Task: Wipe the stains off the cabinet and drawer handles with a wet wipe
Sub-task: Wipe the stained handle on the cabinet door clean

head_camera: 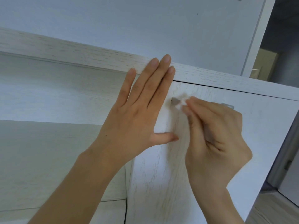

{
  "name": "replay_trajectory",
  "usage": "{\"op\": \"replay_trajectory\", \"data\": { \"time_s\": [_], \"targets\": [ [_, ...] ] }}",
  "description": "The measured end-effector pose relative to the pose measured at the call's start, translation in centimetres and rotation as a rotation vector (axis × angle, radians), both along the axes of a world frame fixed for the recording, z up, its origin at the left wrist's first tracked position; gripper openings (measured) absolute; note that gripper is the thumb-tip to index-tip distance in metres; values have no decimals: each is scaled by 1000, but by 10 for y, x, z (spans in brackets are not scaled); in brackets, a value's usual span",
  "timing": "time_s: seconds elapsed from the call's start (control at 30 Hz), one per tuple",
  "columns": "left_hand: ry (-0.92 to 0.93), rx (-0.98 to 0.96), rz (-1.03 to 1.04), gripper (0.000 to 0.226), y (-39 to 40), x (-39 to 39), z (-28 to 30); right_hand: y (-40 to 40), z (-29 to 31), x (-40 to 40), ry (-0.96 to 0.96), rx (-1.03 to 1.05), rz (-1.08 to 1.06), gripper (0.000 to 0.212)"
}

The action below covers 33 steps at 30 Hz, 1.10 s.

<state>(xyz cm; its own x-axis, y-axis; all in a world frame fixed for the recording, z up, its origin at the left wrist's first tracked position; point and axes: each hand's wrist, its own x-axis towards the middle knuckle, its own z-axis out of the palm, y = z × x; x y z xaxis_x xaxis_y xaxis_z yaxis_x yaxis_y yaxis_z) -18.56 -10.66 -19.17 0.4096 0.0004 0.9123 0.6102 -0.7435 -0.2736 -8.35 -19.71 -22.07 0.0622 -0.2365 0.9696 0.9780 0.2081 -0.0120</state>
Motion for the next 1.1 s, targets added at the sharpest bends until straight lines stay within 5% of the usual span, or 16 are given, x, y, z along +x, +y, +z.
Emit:
{"op": "replay_trajectory", "data": {
  "time_s": [0.37,0.73,1.1],
  "targets": [
    [-4,-13,-51,120,0,-1,0,1,-1,-6,-9,14,-34,10],
    [-58,-17,-122,90,2,0,0,16,9,-9,-46,-74,-124,12],
    [3,-21,-51,116,1,-2,0,0,-2,-8,130,176,96,10]
  ]
}}
